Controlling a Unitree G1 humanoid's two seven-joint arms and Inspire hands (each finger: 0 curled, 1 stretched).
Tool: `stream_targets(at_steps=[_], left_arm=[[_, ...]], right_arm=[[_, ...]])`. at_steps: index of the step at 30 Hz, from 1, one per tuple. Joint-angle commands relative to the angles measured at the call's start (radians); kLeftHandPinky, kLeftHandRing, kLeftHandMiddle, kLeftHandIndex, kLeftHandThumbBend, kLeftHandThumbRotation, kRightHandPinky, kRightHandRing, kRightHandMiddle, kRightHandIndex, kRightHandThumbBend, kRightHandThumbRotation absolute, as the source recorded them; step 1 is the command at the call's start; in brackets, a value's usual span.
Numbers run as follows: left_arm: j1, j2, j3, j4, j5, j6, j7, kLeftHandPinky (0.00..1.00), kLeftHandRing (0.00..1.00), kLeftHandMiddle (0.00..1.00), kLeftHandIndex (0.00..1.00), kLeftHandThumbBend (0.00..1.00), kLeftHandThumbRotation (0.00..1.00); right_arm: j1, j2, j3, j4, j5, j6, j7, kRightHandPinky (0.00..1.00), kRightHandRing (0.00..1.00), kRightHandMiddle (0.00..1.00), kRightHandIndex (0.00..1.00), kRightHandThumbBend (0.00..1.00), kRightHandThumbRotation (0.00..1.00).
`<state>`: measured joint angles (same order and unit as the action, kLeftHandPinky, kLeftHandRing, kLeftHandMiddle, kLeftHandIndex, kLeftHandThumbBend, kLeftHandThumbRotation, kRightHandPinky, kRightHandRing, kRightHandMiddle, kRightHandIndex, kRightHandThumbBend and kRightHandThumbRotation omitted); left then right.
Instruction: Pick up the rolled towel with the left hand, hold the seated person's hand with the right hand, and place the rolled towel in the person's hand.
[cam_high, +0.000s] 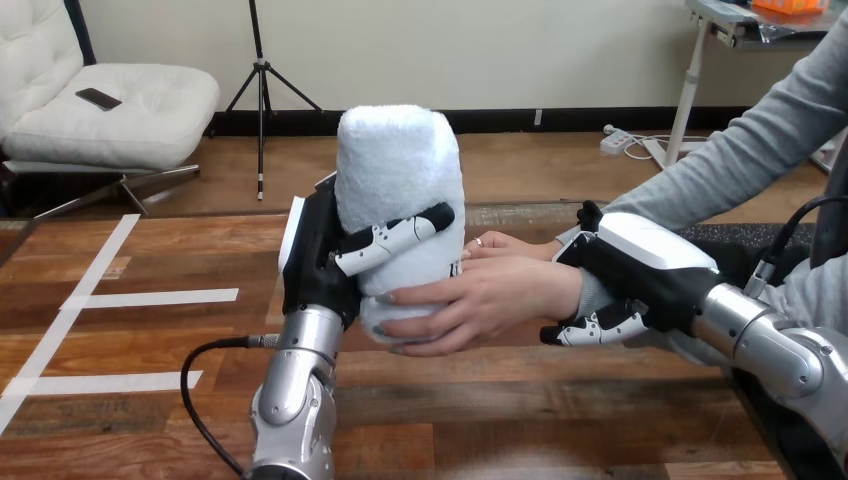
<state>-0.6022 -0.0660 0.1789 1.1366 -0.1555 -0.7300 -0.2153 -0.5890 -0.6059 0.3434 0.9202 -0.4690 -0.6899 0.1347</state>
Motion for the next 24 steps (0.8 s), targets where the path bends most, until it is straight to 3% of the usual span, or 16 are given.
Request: stream_targets(at_steps=[1,24], left_arm=[[-0.035,-0.043,-0.019,-0.061,0.002,-0.020,-0.016,0.32,0.34,0.39,0.41,0.69,0.00],[-0.007,-0.075,-0.050,-0.052,0.034,-0.029,-0.033,0.32,0.35,0.40,0.41,0.70,0.00]], right_arm=[[-0.093,0.030,-0.037,-0.045,0.024,-0.002,-0.010,0.16,0.20,0.25,0.26,0.52,0.19],[-0.093,0.041,-0.036,-0.050,0.015,0.011,-0.022,0.17,0.21,0.26,0.27,0.52,0.24]])
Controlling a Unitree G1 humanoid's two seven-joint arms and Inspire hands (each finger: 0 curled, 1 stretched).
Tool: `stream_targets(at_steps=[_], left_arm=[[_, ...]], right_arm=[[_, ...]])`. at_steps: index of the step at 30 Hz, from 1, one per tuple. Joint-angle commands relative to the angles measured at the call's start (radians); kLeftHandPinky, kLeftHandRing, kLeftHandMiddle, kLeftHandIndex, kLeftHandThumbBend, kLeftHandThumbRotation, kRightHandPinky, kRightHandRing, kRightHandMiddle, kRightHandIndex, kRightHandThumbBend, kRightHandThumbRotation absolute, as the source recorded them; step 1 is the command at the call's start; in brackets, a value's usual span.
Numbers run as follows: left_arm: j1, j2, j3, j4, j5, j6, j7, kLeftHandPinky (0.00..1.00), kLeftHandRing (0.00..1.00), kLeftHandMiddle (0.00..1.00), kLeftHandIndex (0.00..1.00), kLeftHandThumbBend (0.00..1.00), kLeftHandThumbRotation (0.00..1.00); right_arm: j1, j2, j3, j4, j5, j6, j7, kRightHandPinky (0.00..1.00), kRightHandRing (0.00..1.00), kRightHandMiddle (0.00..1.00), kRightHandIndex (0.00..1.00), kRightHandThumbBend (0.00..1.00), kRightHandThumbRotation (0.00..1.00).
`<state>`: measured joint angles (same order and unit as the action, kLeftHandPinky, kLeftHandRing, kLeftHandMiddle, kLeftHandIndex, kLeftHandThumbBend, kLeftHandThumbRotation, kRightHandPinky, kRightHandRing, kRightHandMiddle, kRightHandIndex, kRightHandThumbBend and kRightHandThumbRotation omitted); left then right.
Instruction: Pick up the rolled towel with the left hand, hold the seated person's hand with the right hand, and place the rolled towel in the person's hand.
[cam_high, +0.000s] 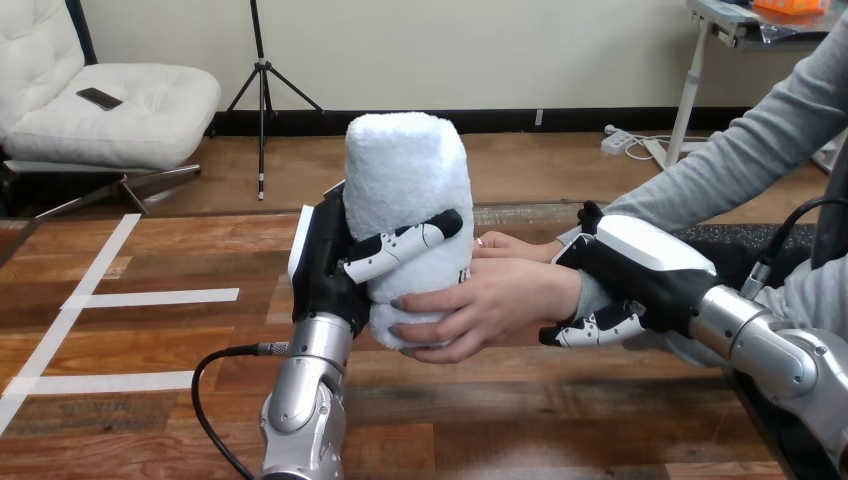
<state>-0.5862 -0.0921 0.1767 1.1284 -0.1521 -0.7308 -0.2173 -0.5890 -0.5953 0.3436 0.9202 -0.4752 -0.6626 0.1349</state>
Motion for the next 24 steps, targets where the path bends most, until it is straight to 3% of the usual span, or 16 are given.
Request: stream_targets(at_steps=[1,24], left_arm=[[-0.023,-0.049,-0.049,-0.043,0.033,-0.030,-0.030,0.32,0.35,0.40,0.41,0.70,0.00],[-0.014,-0.058,-0.055,-0.034,0.033,-0.021,-0.055,0.33,0.35,0.40,0.41,0.71,0.00]], right_arm=[[-0.093,0.031,-0.036,-0.050,0.022,-0.016,-0.022,0.17,0.21,0.26,0.27,0.51,0.24],[-0.087,0.041,-0.040,-0.061,0.030,-0.011,-0.021,0.16,0.20,0.25,0.26,0.51,0.29]])
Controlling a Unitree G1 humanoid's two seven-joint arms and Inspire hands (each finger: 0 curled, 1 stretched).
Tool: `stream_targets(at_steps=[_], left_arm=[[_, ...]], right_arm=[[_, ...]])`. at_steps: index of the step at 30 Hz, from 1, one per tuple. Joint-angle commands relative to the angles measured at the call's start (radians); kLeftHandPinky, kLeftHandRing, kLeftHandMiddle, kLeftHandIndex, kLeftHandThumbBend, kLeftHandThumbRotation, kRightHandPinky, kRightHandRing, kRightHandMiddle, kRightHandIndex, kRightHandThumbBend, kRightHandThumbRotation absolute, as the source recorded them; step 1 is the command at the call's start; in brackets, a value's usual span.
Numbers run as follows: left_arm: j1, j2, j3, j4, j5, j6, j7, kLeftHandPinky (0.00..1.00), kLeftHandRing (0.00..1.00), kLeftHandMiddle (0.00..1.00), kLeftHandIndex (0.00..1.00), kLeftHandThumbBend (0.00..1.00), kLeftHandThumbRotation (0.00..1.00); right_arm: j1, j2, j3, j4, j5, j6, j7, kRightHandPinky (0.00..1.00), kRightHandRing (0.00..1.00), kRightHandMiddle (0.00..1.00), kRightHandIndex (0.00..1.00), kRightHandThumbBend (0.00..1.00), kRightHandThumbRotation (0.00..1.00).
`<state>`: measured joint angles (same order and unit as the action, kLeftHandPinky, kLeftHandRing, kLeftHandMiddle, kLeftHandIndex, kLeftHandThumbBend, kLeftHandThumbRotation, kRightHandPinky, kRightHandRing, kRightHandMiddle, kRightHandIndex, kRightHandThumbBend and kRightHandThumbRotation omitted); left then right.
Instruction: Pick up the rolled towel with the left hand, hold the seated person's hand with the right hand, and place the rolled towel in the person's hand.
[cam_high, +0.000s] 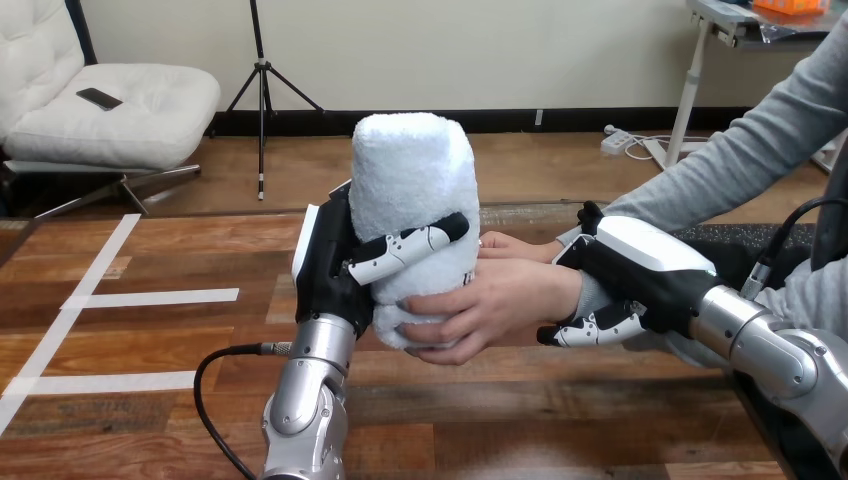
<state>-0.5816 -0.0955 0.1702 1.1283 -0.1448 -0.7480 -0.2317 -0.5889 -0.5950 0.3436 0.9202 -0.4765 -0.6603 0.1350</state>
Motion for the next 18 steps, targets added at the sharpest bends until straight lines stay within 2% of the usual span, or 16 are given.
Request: stream_targets(at_steps=[1,11,18], left_arm=[[-0.019,-0.054,-0.048,-0.034,0.026,-0.005,-0.041,0.33,0.35,0.40,0.41,0.70,0.00],[-0.017,-0.050,-0.055,-0.033,0.042,-0.017,-0.024,0.32,0.35,0.40,0.41,0.71,0.00],[-0.015,-0.052,-0.050,-0.035,0.033,-0.017,-0.031,0.31,0.35,0.40,0.41,0.70,0.00]], right_arm=[[-0.088,0.041,-0.040,-0.061,0.032,-0.014,-0.021,0.16,0.19,0.25,0.26,0.51,0.30],[-0.093,0.048,-0.038,-0.061,0.029,-0.021,-0.027,0.16,0.19,0.25,0.25,0.51,0.33],[-0.096,0.050,-0.038,-0.058,0.034,-0.039,-0.025,0.15,0.19,0.24,0.25,0.50,0.32]])
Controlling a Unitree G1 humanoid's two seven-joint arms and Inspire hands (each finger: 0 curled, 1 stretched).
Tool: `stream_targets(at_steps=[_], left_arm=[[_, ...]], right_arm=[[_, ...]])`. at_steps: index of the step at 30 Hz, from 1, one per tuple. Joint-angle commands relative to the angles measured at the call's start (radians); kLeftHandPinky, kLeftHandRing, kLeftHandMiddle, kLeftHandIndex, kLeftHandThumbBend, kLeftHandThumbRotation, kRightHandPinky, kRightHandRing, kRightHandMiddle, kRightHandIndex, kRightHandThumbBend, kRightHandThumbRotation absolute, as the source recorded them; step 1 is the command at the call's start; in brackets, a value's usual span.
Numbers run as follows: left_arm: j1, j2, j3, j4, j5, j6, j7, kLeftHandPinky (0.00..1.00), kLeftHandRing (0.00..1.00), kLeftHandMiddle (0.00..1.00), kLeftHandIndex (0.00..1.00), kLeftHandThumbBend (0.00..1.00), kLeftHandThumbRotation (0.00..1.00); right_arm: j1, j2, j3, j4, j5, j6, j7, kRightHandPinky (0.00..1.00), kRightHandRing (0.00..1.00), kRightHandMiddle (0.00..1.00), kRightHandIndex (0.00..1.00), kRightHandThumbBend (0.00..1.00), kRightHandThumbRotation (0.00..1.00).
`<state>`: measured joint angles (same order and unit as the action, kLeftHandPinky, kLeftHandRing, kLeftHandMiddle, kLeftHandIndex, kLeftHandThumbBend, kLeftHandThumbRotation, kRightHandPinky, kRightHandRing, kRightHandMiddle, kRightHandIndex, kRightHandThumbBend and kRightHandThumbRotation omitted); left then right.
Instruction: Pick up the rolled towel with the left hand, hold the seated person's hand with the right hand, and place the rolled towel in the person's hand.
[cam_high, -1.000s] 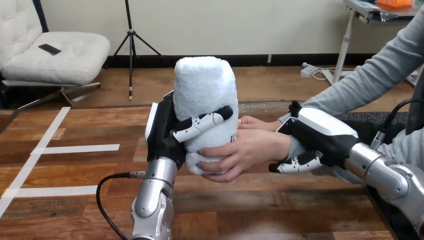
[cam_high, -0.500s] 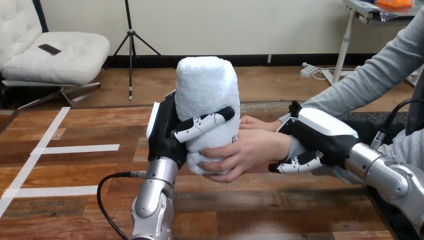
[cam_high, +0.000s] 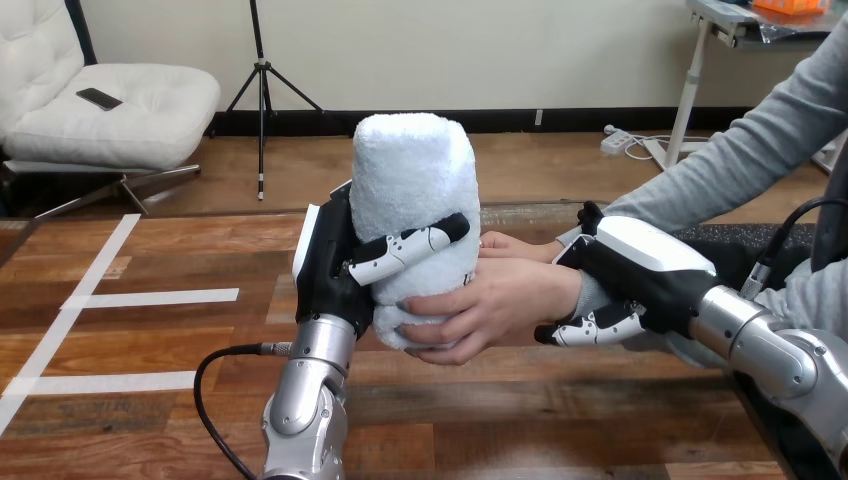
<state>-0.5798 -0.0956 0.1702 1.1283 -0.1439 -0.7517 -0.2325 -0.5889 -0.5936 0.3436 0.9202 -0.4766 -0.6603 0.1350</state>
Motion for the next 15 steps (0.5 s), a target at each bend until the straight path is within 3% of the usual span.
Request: stream_targets(at_steps=[1,15], left_arm=[[-0.017,-0.052,-0.050,-0.036,0.033,-0.014,-0.030,0.31,0.35,0.40,0.41,0.70,0.00],[-0.015,-0.041,-0.048,-0.039,0.034,-0.020,-0.028,0.31,0.35,0.40,0.41,0.70,0.00]], right_arm=[[-0.097,0.048,-0.038,-0.059,0.033,-0.038,-0.025,0.15,0.19,0.24,0.25,0.50,0.32],[-0.094,0.048,-0.036,-0.066,0.031,-0.025,-0.020,0.16,0.19,0.25,0.26,0.50,0.29]])
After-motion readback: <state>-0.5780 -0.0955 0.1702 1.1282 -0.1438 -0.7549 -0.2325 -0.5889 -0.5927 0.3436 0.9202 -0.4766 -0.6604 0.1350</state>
